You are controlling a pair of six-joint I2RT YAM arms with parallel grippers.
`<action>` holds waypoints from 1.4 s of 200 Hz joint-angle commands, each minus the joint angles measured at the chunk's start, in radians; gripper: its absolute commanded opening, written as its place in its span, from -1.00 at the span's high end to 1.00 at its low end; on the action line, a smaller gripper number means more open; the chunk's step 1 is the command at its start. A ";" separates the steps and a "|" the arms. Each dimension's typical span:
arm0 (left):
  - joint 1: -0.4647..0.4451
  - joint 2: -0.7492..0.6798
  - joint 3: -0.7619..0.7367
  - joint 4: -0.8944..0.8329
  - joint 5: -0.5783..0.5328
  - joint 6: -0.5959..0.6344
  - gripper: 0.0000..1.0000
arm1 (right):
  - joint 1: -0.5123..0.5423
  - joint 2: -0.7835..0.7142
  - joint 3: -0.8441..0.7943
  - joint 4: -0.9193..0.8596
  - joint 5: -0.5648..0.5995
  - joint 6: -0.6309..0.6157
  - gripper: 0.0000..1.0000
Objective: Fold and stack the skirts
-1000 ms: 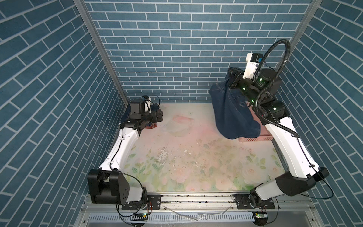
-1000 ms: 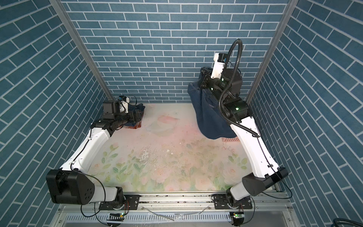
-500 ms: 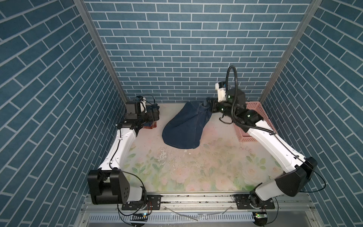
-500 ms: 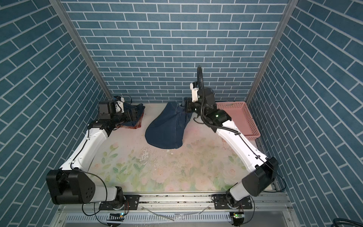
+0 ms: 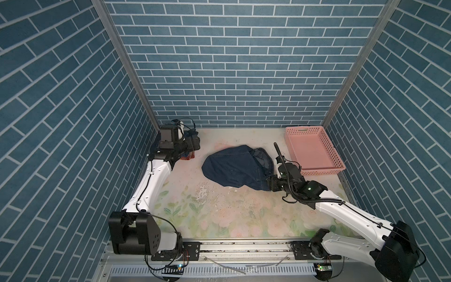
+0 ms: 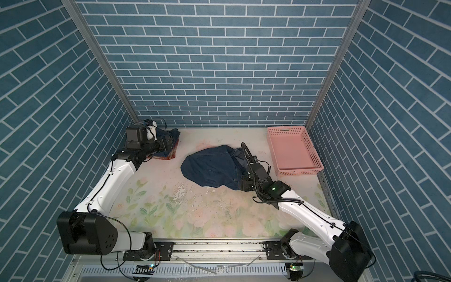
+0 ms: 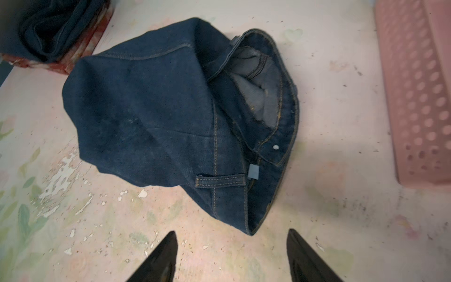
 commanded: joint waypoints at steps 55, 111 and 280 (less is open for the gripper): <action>-0.429 0.092 0.034 -0.106 -0.229 0.233 -0.94 | -0.200 -0.023 -0.074 0.063 -0.110 0.138 -0.30; -0.555 0.186 0.094 -0.176 -0.277 0.256 -0.95 | -0.269 0.207 -0.064 0.203 -0.245 0.109 -0.38; -0.558 0.094 0.058 -0.123 -0.279 0.245 -0.99 | -0.311 0.496 0.178 0.391 -0.329 0.041 1.00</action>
